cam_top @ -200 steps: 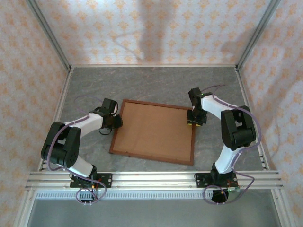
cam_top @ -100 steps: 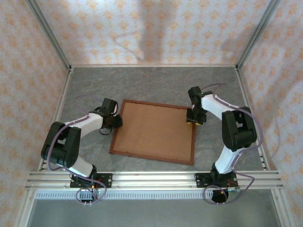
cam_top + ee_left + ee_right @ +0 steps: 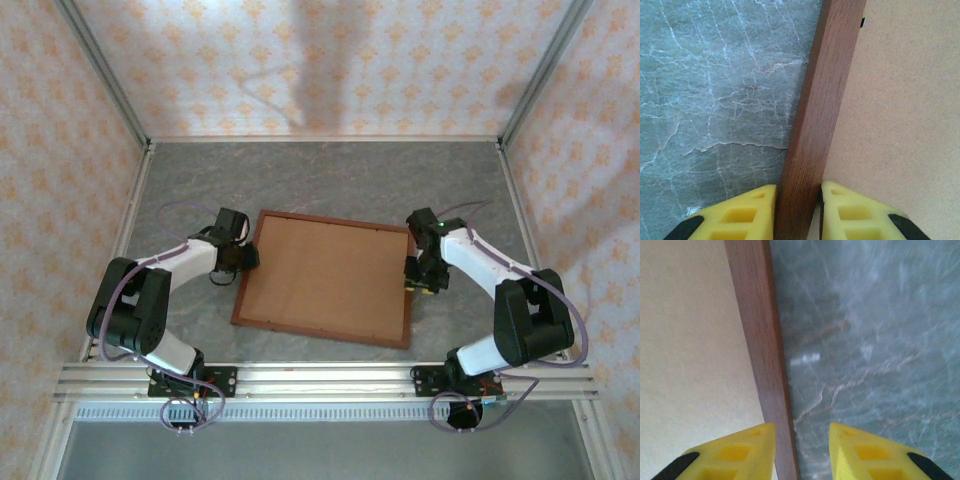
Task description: Put the photo into the frame
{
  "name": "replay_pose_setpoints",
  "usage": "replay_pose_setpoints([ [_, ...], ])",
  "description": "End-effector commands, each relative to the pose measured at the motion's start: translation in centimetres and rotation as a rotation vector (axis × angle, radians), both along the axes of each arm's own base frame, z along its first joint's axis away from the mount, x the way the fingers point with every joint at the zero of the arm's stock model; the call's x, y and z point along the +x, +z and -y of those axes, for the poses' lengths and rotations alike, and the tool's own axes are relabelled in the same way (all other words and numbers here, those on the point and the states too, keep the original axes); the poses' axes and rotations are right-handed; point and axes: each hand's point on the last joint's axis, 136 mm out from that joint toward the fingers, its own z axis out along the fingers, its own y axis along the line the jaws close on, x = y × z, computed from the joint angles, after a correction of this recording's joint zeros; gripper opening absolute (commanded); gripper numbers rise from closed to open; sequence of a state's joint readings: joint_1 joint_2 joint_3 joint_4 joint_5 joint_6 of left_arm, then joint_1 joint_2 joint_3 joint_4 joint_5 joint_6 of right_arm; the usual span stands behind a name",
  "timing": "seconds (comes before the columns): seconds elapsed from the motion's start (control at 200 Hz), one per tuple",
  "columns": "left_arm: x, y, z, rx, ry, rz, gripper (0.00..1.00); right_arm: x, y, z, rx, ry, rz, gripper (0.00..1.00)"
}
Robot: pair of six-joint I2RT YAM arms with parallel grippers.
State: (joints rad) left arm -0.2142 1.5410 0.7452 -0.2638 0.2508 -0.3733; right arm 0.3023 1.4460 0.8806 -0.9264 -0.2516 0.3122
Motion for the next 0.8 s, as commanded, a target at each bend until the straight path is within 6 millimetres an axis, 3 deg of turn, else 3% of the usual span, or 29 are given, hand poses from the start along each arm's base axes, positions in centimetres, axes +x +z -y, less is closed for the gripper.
replay_pose_setpoints([
  [0.0,-2.4,-2.5,0.1,0.004,-0.008,-0.113,0.24,-1.3,0.2,-0.2,0.004,-0.034,-0.02,0.32],
  [0.796,-2.3,-2.6,0.2,-0.004,-0.011,-0.11,0.24,-3.1,-1.7,-0.9,-0.027,0.016,-0.12,0.3],
])
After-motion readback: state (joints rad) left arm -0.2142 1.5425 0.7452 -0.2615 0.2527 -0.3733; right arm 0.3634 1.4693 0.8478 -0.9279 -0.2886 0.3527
